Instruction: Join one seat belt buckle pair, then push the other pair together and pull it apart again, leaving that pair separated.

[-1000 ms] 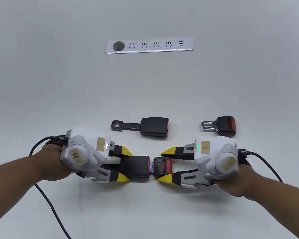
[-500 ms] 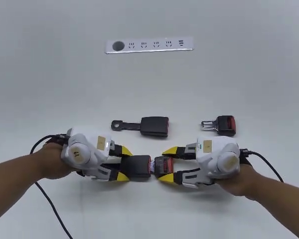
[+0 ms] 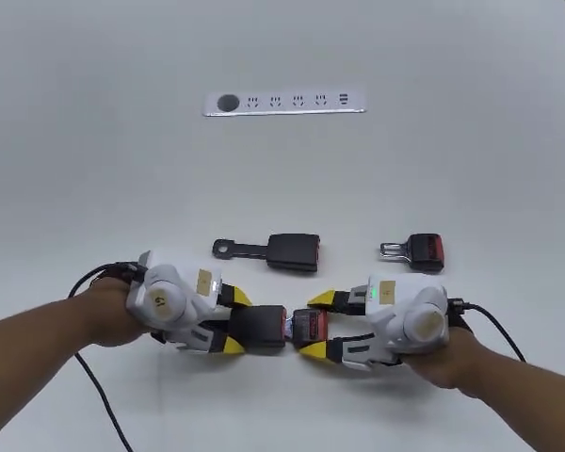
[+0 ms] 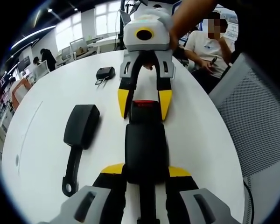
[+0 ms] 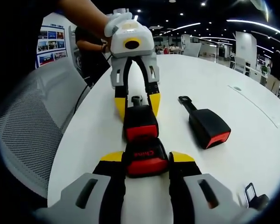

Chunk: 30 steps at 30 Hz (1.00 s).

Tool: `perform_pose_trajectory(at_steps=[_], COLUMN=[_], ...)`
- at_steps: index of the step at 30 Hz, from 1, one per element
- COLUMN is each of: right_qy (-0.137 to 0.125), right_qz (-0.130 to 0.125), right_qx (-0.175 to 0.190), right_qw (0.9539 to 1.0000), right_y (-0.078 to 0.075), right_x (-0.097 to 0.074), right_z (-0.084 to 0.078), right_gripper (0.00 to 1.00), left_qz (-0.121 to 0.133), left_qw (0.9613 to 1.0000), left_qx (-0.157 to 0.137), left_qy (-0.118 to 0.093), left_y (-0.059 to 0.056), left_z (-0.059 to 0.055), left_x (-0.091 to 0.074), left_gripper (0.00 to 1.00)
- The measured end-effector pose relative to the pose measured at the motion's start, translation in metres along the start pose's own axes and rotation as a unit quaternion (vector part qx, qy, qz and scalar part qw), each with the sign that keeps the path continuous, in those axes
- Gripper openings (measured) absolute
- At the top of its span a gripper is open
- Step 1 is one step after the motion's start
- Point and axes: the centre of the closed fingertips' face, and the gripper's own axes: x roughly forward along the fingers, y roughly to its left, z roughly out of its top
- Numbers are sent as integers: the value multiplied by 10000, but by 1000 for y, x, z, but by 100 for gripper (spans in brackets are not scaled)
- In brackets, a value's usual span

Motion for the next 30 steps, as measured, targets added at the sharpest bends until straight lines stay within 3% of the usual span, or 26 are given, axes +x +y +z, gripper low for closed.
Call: perform_pose_trajectory(at_steps=[10, 13, 15, 17, 19, 25, 30], right_qy=[377, 499, 528, 446, 361, 150, 38], right_qz=[-150, -165, -248, -338, -398, -585, -769], right_qx=[-341, -322, -141, 63, 222, 237, 377], right_qw=[9986, 9981, 9982, 9984, 9983, 9979, 9963], right_y=[3, 6, 5, 3, 1, -6, -15], right_x=[5, 5, 3, -1, -6, -22, -37], right_z=[-4, -2, -3, 0, 3, 15, 13], right_gripper=[35, 44, 54, 58, 61, 68, 70], left_qz=[25, -53, 7, 54, 91, 252, 407], left_qw=[9996, 9993, 9991, 9993, 9994, 9990, 9976], left_qx=[1, 60, -16, -149, -159, -370, -542], left_qy=[281, 355, 433, 338, 296, 55, -161], left_y=[-2, -9, -9, -8, -7, -2, 5], left_z=[1, 1, 0, 2, 5, 22, 36], left_x=[1, 3, 3, 0, -3, -12, -22], left_gripper=[35, 47, 62, 69, 68, 76, 82])
